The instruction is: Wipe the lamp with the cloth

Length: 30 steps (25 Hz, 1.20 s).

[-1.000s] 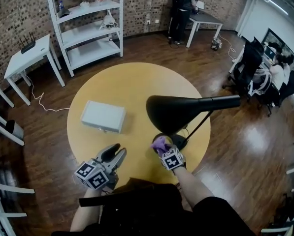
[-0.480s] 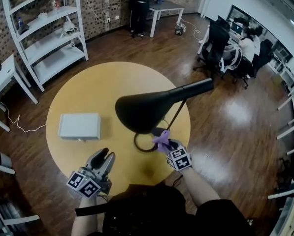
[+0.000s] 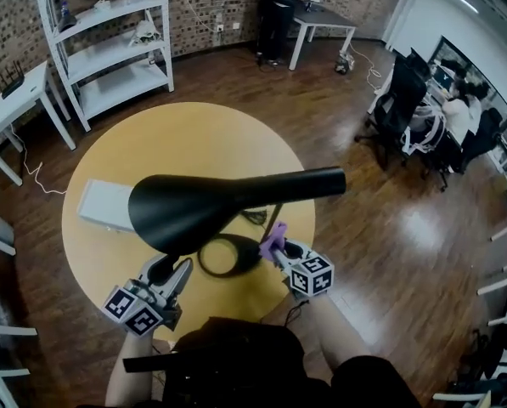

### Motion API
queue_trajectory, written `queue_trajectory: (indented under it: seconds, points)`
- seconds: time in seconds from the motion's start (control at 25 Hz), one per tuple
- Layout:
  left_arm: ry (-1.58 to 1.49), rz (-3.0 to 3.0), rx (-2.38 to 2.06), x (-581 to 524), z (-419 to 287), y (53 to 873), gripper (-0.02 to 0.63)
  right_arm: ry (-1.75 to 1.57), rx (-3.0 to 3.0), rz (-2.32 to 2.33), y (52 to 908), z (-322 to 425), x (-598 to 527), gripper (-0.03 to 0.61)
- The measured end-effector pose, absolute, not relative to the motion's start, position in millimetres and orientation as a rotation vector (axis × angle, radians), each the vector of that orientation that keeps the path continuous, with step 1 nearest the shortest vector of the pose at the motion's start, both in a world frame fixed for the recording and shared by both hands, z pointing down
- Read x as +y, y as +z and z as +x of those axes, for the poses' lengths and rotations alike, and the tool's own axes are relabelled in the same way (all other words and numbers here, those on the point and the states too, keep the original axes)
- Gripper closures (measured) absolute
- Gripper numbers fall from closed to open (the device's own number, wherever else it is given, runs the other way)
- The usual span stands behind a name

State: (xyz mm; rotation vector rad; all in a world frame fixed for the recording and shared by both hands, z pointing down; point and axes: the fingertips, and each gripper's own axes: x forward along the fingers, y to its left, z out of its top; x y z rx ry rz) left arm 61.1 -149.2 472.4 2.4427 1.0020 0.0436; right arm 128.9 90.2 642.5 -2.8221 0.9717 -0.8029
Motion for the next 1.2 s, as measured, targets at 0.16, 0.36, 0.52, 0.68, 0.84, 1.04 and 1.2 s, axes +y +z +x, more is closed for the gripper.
queue_trajectory:
  seconds: [0.16, 0.36, 0.52, 0.68, 0.84, 1.04, 1.2]
  points:
    - [0.02, 2.473, 0.818, -129, 51, 471, 0.482, -0.949, 1.096, -2.696, 686, 137, 91, 0.486]
    - [0.067, 2.527, 0.687, -133, 31, 485, 0.482, -1.055, 1.184, -2.778, 709, 157, 87, 0.486]
    - [0.072, 2.553, 0.63, -149, 21, 489, 0.482, -1.189, 1.103, -2.977, 732, 160, 83, 0.486]
    - [0.132, 2.55, 0.677, -153, 23, 500, 0.48, -1.345, 1.02, -2.941, 732, 154, 76, 0.486]
    - [0.168, 2.501, 0.775, -151, 29, 512, 0.48, -1.474, 1.134, -2.784, 716, 110, 79, 0.486]
    - [0.196, 2.457, 0.902, -160, 32, 511, 0.48, -1.475, 1.161, -2.81, 693, 77, 79, 0.487]
    - [0.195, 2.42, 0.984, -174, 32, 508, 0.48, -1.111, 1.09, -2.878, 626, 86, 66, 0.488]
